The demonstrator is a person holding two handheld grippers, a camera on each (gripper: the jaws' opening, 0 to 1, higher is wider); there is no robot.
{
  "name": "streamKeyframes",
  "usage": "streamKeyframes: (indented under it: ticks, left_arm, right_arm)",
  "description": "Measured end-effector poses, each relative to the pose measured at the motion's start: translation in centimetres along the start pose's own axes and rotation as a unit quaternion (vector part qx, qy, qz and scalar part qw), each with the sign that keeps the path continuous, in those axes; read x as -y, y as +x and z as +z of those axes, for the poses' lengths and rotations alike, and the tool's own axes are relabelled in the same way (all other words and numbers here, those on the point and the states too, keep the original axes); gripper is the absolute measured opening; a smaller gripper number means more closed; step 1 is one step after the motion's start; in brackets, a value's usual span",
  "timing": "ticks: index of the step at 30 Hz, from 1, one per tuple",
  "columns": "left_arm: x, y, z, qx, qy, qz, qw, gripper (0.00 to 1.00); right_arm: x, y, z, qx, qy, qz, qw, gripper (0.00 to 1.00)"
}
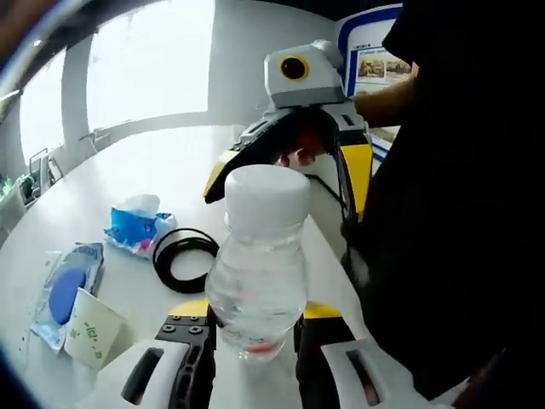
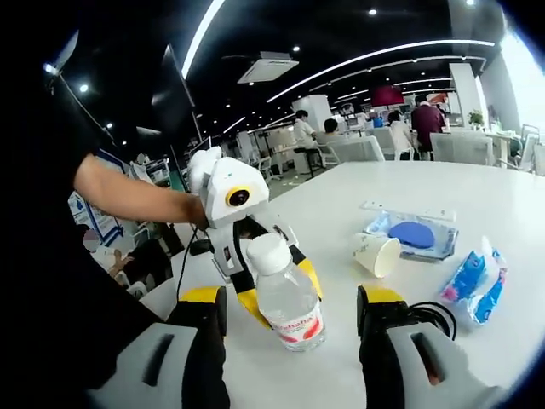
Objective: Arrange the tabletop items into an orderly group along one side of the table until the central work area is clear of visible clutter.
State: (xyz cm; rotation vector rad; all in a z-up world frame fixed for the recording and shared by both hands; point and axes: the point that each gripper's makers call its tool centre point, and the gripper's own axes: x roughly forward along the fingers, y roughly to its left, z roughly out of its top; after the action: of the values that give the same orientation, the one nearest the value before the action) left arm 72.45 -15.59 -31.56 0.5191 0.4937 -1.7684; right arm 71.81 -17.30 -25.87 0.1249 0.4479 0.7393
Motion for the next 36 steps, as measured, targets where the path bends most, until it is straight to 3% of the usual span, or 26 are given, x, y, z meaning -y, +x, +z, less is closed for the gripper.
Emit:
streamKeyframes:
  ticks: [9,13,18,28,36]
  left_arm:
    - [-0.9,-1.3,0.8,0.015,-0.026,0.028,0.9991,0.32]
    - [-1.4,-2.1,0.7,0.019,-0.037,0.042,0.9983,0.32]
    - [-2.1,-3.0,0.5,0.023,-0.051,0.06,0.9966,0.32]
    - [-4.1,-5.7,-0.1,0.043,-0.086,0.113,0.9889,0.31]
    - [-5.8,-7.7,-1.2,0.04,-0.105,0.159,0.9809,0.31]
  right_arm:
    - [0.8,-0.4,0.0,0.006,0.005,-0.017,0.9998,0.64]
    - [1.6,-0.7,0.4,0.016,0.011,-0.037,0.9991,0.7]
    - [2.4,-1.0,0.3,0.018,0.018,-0.052,0.9983,0.7]
    - [3.8,-1.7,-0.3,0.017,0.028,-0.076,0.9966,0.71]
    - [5.2,-2.2,-0.1,0.024,0.032,-0.106,0.9935,0.73]
